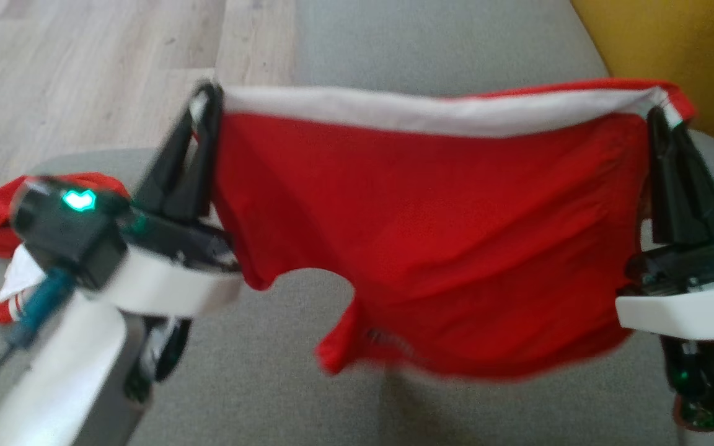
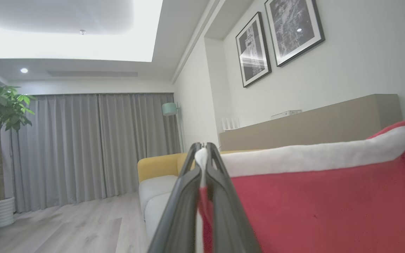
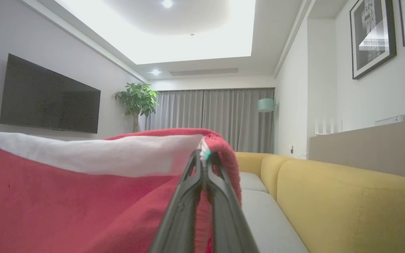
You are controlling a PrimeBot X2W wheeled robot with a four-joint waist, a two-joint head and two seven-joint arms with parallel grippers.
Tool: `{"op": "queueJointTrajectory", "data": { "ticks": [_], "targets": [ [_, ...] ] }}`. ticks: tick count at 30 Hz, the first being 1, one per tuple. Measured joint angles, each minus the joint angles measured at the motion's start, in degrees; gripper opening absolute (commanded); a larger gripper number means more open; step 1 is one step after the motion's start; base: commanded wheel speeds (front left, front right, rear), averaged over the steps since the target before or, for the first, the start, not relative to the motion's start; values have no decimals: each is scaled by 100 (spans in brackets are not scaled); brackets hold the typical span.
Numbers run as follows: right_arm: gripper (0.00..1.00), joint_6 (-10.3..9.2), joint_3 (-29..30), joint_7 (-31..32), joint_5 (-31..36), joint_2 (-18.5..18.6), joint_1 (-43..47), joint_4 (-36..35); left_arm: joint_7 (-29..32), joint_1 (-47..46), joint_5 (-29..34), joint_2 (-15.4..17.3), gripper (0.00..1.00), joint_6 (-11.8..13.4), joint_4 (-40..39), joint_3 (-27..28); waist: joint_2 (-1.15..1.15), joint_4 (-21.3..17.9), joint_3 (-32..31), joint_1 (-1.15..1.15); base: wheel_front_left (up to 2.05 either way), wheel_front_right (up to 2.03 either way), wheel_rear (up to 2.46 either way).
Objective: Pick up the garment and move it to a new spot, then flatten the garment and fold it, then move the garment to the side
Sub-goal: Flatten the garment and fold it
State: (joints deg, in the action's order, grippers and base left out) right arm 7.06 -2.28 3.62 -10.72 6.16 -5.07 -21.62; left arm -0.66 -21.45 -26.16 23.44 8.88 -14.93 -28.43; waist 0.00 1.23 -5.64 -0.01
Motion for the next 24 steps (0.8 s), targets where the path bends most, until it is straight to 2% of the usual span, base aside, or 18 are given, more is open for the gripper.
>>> {"op": "queueJointTrajectory", "data": {
  "ticks": [3, 6, 11, 12, 16, 20, 24],
  "targets": [
    [0, 0, 36, 307, 36, 16, -4, -333, 221, -304, -1, 109, 0, -9, -124, 79, 0, -31, 98, 1, 0, 0, 0],
    [0, 0, 34, 481, 66, 36, -20, -282, 268, -480, -54, 122, 0, -123, -37, 80, 0, -65, 247, 1, 0, 0, 0],
    [0, 0, -275, 577, 36, 188, -485, 730, 279, -862, -259, 51, 0, -435, 662, 53, 0, -141, 649, 1, 0, 0, 0],
    [0, 0, -424, 475, -23, 268, -1120, 1372, 223, -1237, -245, 44, 0, -606, 1091, 53, 0, -180, 885, 2, 0, 0, 0],
    [0, 0, -781, 105, 20, 346, -2911, 2607, -91, -2429, -48, 25, 0, -906, 2054, 103, 0, -265, 1379, 4, 0, 0, 0],
    [0, 0, -859, -467, 214, 303, -4543, 3742, -527, -3728, 214, -148, 0, -1010, 2832, 244, 0, -343, 1831, 4, 0, 0, 0],
    [0, 0, -679, -1122, 554, 135, -5545, 4748, -973, -4602, 320, -436, 0, -1090, 3466, 275, 0, -357, 2231, 3, 0, 0, 0]
  ]
}}
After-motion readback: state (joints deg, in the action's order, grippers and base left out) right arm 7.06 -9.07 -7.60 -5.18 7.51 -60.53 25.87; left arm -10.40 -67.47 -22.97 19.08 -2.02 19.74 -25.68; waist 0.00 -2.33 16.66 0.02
